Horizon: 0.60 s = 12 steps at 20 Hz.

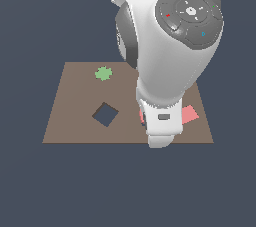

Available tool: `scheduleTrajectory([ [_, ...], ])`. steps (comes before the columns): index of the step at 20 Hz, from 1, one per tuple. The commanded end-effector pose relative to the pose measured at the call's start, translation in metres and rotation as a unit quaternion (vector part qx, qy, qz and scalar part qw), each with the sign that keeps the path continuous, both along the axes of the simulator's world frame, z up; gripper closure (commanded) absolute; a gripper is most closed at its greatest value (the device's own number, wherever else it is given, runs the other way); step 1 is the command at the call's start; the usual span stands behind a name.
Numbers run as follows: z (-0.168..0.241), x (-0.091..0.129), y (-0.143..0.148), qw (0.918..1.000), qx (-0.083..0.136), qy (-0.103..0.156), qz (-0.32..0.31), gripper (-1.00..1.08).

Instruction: Insert a designated object into the corresponding slot on a board.

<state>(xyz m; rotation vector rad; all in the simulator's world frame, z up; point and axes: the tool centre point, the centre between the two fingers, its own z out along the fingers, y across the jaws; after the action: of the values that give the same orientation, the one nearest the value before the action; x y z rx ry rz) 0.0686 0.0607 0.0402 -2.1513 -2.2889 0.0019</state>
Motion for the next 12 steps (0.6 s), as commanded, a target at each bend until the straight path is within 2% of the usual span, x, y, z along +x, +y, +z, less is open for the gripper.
scheduleTrajectory([
  [1, 0.0003, 0.0024, 0.0015, 0.9999, 0.000, 0.000, 0.011, 1.08],
  [12, -0.0093, 0.0034, 0.0028, 0.9999, 0.000, -0.001, 0.017, 1.08],
])
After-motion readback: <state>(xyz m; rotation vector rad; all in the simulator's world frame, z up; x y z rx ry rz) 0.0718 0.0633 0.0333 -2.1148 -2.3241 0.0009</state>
